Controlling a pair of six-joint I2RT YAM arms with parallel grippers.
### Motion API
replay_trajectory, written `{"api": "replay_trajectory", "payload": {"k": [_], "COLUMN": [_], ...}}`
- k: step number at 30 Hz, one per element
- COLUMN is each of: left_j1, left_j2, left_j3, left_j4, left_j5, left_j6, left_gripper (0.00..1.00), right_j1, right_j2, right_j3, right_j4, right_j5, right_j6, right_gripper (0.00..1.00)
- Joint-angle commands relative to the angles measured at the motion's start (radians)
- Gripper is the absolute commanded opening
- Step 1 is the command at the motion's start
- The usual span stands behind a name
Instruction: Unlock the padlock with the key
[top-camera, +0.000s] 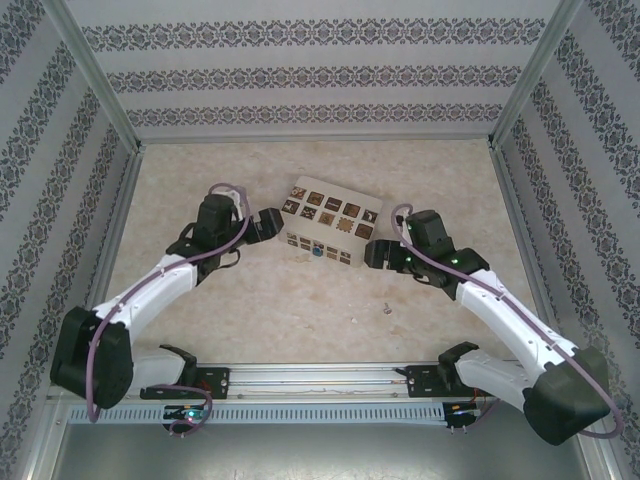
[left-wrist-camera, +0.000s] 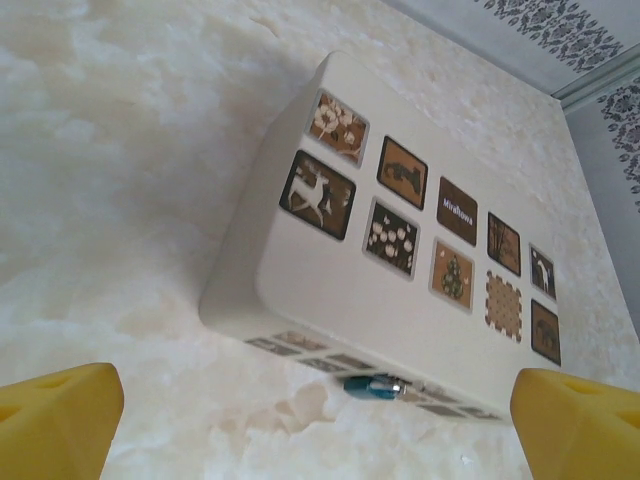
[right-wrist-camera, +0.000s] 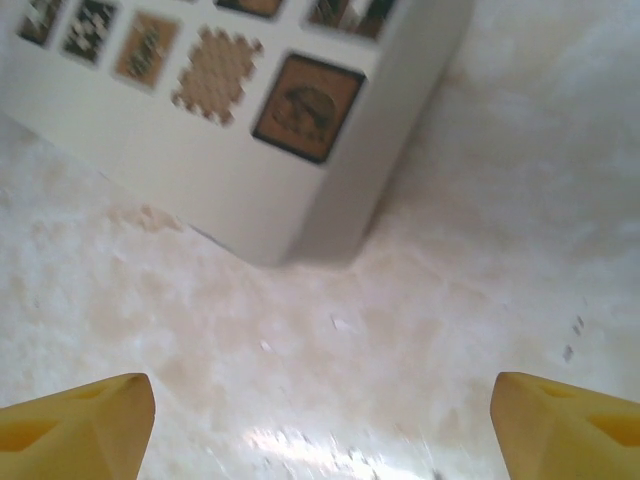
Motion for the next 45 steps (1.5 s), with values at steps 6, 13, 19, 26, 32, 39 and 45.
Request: {"api": "replay_trajectory", "payload": {"k": [6, 13, 19, 26, 32, 39, 45], "left_j1": [-0.023, -0.064, -0.07, -0.07, -0.072, -0.071, -0.072], "left_j2": [-0.108, -0.111, -0.086, -0.061, -0.049, -0.05, -0.048], "left_j3": [-0.145, -0.223, -0.226, -0.221, -0.22, -0.216, -0.217], "left_j4": [0.097, 0.174, 0.197, 0.219, 0.227, 0.22, 0.215], "left_j5": [0.044, 0.037, 0.031, 0.029, 0.021, 0.02, 0.018], "left_j6": [-0.077, -0.132, -0.136, -0.148, -0.157, -0.158, -0.158], "left_gripper": [0.99, 0.99, 0.99, 0.99, 0.99, 0.99, 0.99], "right_j1": [0.003, 0.008, 0.014, 0.025, 0.038, 0.042, 0.046], "right_j2": [-0.06, -0.076, -0.058, 0.014, 0.073, 0.128, 0.152], "right_j3": [-0.061, -0.2, -0.268, -0.26, -0.237, -0.218, -0.217], "right_j4": [-0.194, -0.156, -0.101, -0.058, -0.045, -0.048, -0.033], "right_j5": [-0.025, -0.072, -0.106, -0.108, -0.077, -0.046, -0.049], "right_j6": [0.043, 0.1, 0.129, 0.128, 0.125, 0.113, 0.112], "right_gripper": [0.8, 0.7, 0.59, 0.49, 0.43, 0.36, 0.31]}}
